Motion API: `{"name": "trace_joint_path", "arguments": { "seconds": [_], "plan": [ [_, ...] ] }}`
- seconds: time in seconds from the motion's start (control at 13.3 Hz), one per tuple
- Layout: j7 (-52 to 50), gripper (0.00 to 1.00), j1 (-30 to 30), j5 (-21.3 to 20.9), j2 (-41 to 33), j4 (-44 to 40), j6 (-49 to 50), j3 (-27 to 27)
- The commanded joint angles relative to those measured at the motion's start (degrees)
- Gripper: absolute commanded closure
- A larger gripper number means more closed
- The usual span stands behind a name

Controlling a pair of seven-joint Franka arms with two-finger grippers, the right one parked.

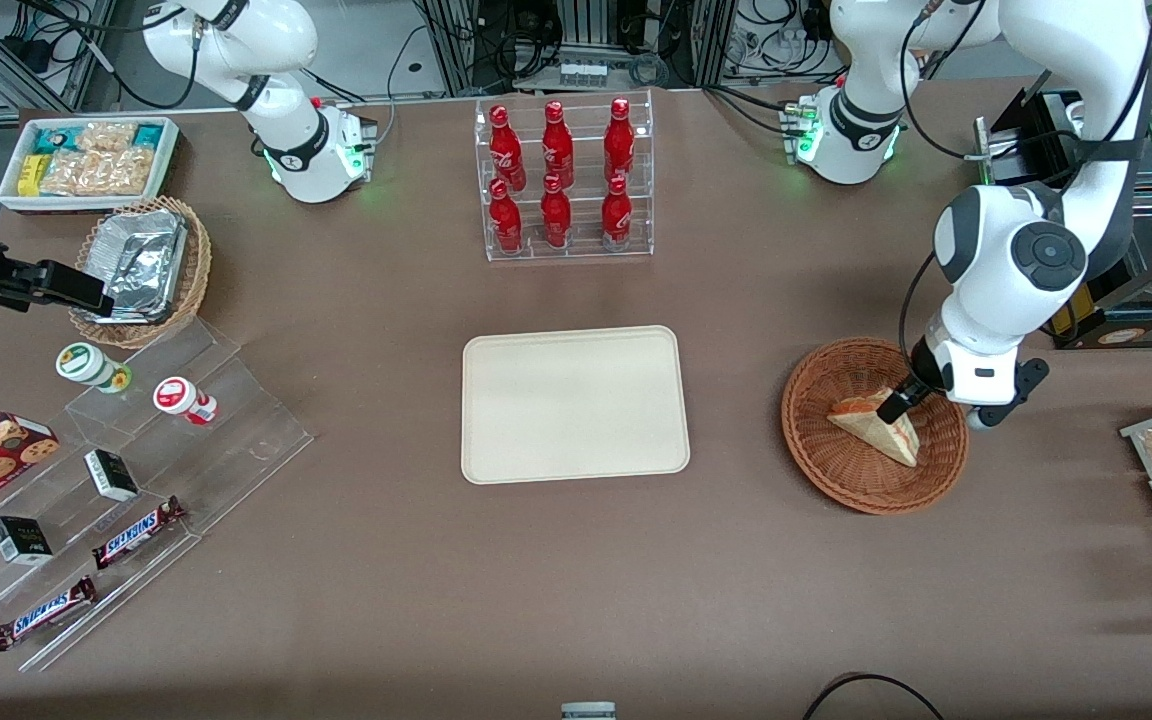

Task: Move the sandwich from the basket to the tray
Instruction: 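Lower the open left gripper around the wrapped sandwich and close it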

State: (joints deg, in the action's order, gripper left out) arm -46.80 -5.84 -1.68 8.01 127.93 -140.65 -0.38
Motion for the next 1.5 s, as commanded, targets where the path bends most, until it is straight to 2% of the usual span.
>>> {"name": "trace_joint_path", "arguments": {
  "seconds": [0.0, 0.53, 0.6, 0.68, 0.75, 0.83, 0.9, 1.13, 1.28, 1.43],
  "plan": [
    [-1.45, 0.00, -0.66, -0.25, 2.09, 0.30, -2.16, 0.29],
    [-2.60, 0.00, -0.57, -0.25, 6.84, 0.39, -7.09, 0.29],
    [-2.60, 0.06, -0.57, -0.25, 7.11, 0.39, -7.09, 0.38],
    [-2.68, 0.32, -0.57, -0.25, 7.46, 0.21, -7.09, 0.38],
    [-2.69, 0.69, -0.57, -0.16, 7.46, 0.12, -6.92, 0.38],
    [-2.60, 0.97, -0.57, -0.25, 7.46, 0.03, -6.74, 0.38],
    [-2.51, 1.00, -0.57, -0.25, 7.37, -0.05, -6.65, 0.38],
    [-2.25, 1.00, -0.66, -0.77, 6.06, -1.19, -5.00, 0.38],
    [-1.55, 1.00, -1.10, -1.74, 4.74, -6.17, 5.15, 0.29],
    [-0.58, 1.00, -2.32, -5.42, 4.39, -13.55, 16.76, 0.12]
  ]
}}
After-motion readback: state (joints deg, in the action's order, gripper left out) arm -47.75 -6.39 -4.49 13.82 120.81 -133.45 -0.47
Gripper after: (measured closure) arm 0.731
